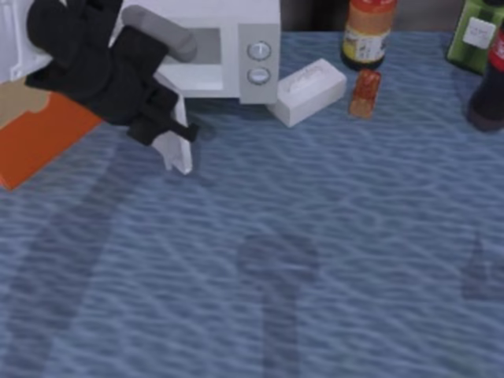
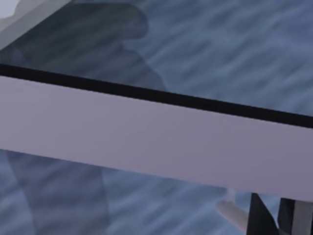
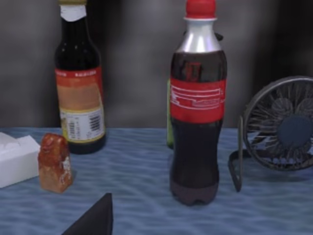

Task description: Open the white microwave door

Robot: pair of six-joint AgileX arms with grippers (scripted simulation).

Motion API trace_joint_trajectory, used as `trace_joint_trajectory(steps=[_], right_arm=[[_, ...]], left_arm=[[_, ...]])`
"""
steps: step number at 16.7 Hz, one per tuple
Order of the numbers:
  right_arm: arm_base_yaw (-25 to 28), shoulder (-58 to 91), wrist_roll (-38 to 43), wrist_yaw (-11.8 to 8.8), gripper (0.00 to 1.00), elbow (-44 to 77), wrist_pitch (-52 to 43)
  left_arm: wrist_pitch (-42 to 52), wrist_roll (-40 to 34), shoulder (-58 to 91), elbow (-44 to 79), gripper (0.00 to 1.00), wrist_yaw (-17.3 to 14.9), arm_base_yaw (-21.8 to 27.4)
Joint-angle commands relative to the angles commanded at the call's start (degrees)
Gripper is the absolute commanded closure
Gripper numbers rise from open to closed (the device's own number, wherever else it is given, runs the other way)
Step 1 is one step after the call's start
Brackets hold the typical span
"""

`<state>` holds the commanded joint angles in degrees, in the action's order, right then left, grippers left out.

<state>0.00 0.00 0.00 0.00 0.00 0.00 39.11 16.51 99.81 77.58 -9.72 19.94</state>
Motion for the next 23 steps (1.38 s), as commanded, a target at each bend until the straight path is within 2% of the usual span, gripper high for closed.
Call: trace_joint_trajectory(steps=[10,23], right_arm=[[0.0,0.0,0.0,0.0,0.0,0.0,0.0],[0.0,0.0,0.0,0.0,0.0,0.0,0.0]], left_arm=[[2.17,10.47,-2.24,-2.0,1.0,-5.09,-4.3],[2.16,10.56,-2.31,-2.0,1.0,-5.15,-4.36]])
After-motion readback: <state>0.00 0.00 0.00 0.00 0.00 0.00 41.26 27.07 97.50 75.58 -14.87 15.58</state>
